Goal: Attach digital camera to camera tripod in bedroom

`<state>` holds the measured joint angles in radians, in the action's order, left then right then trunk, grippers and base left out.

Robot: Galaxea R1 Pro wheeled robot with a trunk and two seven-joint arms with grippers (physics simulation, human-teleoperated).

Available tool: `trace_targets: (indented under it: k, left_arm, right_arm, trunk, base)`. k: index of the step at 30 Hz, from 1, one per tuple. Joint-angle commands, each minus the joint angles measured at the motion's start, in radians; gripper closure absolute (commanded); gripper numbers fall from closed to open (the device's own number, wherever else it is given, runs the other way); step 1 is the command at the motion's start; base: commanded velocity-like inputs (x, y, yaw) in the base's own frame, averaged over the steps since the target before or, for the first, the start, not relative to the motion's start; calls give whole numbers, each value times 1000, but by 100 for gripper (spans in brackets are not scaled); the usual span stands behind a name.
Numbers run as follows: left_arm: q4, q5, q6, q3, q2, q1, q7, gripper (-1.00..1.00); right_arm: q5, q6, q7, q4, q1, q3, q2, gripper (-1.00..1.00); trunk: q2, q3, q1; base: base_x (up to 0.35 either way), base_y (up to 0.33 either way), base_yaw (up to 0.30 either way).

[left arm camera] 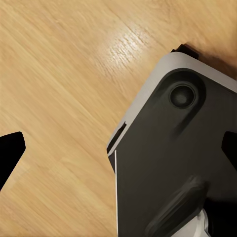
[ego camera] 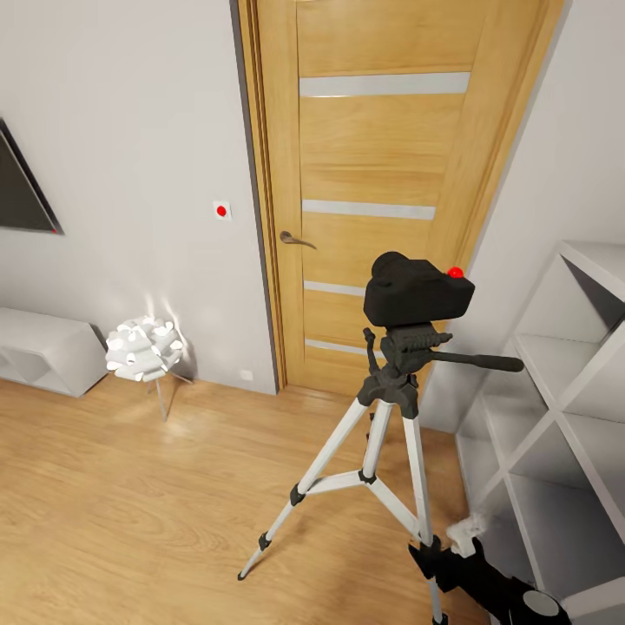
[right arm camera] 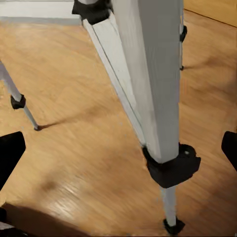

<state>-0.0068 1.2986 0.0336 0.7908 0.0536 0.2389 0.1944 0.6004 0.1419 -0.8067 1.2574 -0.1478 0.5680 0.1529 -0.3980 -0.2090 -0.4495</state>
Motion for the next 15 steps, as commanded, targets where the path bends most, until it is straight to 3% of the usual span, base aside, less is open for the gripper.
trace_targets:
  k: [1, 2, 7, 15]
  left_arm:
    - [-1, 8, 2, 8, 0, 0, 4, -100]
    - [-1, 8, 2, 8, 0, 0, 4, -100]
    - [-1, 8, 2, 8, 0, 0, 4, -100]
    - [0, 8, 2, 8, 0, 0, 4, -100]
  right_arm:
    - [5, 5, -5, -52, 0, 3, -2, -100]
    - [22, 4, 1, -171, 1, 4, -28, -100]
    - [67, -22, 34, -354, 2, 3, -79, -100]
    - [81, -54, 155, -556, 2, 3, -101, -100]
  trunk:
    - [-2, -2, -1]
    - [-2, -2, -1]
    - [-2, -2, -1]
    - [-2, -2, -1]
  base:
    - [0, 0, 0]
    - [0, 0, 0]
    - [0, 0, 0]
    - [0, 0, 0]
